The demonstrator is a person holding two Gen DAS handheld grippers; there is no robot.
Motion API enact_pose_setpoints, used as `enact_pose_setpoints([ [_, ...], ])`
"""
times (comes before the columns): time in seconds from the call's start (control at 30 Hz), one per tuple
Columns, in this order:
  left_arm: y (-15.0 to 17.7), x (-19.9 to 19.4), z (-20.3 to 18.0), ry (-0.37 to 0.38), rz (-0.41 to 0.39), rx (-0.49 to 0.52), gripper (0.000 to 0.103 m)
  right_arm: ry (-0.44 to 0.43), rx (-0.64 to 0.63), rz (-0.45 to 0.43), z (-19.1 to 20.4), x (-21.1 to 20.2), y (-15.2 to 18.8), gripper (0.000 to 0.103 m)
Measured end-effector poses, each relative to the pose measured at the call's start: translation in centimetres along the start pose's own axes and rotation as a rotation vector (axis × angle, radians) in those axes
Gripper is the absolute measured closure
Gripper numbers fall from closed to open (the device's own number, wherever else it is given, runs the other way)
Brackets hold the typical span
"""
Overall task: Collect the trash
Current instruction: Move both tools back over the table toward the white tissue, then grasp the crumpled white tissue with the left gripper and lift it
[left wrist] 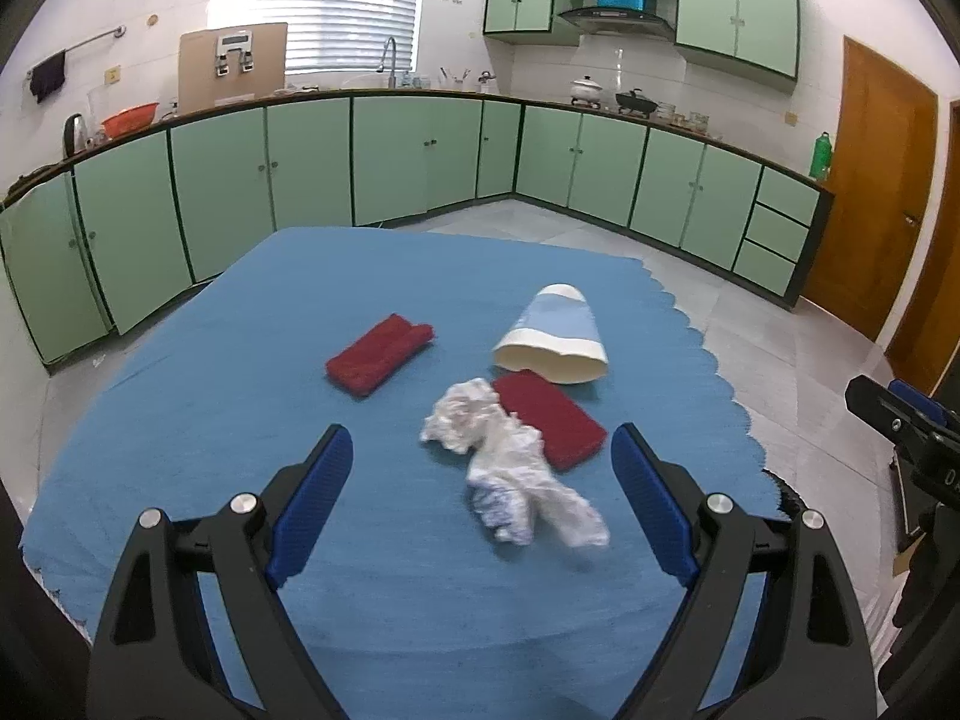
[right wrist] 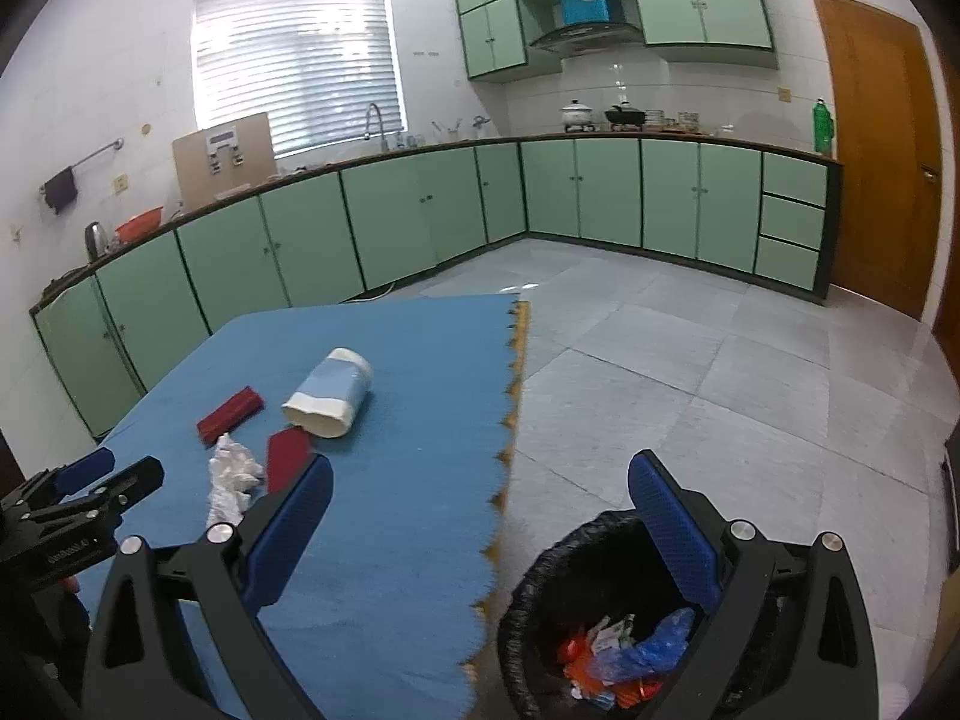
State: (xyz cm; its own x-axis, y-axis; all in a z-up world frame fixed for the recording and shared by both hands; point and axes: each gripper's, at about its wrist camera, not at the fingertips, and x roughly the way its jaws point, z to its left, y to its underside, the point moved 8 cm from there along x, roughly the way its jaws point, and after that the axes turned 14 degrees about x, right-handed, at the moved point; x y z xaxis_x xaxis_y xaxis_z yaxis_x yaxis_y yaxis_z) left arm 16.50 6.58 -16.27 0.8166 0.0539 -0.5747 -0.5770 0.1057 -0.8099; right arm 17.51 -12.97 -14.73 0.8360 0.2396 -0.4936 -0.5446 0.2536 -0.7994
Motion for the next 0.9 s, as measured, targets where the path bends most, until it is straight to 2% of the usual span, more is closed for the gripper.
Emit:
enact_pose_setpoints([
  [0.2,0.7,0.8,1.1,-0.006,0.017,-0.007,0.018,-0.013,-0.009,0.004,1.5,0.6,0.4,0.006],
  [0.77,1.5,5.7,-0.4,0.008,0.079,0.004,0.018,-0.011,-0.019,0.029,1.9,1.8,1.4,0.006],
  [0.9,1.5,6.8,-1.1,0.013,0.103,0.012,0.022,-0.008,-0.016,0.031,1.6,2.0,1.3,0.006],
])
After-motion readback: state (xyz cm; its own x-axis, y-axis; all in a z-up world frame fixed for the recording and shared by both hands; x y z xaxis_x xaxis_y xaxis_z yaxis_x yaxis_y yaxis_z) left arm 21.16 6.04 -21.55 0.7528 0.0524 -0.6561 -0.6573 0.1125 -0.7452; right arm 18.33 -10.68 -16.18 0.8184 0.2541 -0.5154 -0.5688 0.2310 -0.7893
